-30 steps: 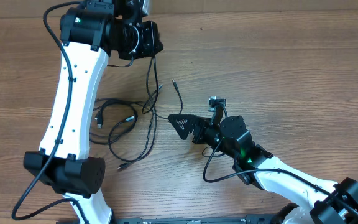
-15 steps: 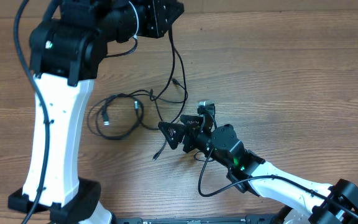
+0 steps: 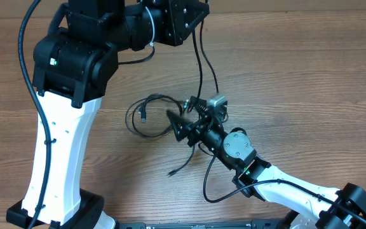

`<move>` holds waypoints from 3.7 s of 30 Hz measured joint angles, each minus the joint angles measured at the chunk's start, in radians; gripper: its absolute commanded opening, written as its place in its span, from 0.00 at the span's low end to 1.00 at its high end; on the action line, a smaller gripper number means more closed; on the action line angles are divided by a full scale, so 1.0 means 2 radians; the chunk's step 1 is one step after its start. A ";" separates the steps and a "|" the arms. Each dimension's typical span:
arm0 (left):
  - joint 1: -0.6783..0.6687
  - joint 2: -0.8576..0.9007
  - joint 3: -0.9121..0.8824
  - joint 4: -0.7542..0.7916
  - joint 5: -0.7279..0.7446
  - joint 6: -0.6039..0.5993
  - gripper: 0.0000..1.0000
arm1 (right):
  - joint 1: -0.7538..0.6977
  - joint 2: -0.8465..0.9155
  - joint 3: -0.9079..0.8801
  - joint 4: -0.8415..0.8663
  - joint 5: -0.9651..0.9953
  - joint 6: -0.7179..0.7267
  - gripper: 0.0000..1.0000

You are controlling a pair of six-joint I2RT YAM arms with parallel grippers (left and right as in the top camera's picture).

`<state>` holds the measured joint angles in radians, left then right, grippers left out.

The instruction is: Untangle cables

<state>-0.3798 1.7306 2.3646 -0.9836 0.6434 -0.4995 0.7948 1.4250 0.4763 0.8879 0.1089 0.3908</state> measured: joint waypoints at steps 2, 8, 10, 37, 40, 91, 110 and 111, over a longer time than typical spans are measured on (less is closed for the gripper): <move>-0.007 0.000 0.000 0.000 0.000 0.000 0.04 | 0.001 0.000 0.000 0.002 0.021 -0.003 0.24; -0.018 0.000 0.000 -0.028 -0.002 0.031 0.04 | 0.002 -0.001 0.000 0.016 0.054 0.044 0.04; -0.017 0.000 0.000 -0.045 -0.012 0.046 0.04 | 0.001 -0.004 0.000 0.005 0.057 0.052 0.04; -0.053 0.083 -0.009 -0.033 -0.031 0.245 0.04 | -0.229 -0.158 0.001 -0.308 -0.113 0.147 0.04; -0.062 0.095 -0.009 -0.029 -0.005 0.279 0.04 | -0.253 -0.160 0.001 -0.306 -0.149 0.154 0.04; -0.079 0.108 -0.010 -0.039 0.118 0.459 0.04 | -0.306 -0.160 0.001 -0.366 -0.383 0.097 0.65; -0.100 0.109 -0.010 0.006 0.055 0.367 0.04 | -0.302 -0.160 0.001 -0.339 -0.410 0.091 0.94; -0.105 0.108 -0.010 0.007 0.060 0.364 0.04 | -0.302 -0.160 0.001 -0.339 -0.403 0.091 0.94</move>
<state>-0.5900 1.9472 2.3444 -0.9699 0.7643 0.2287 0.1909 1.1042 0.4778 0.2100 -0.6964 0.5732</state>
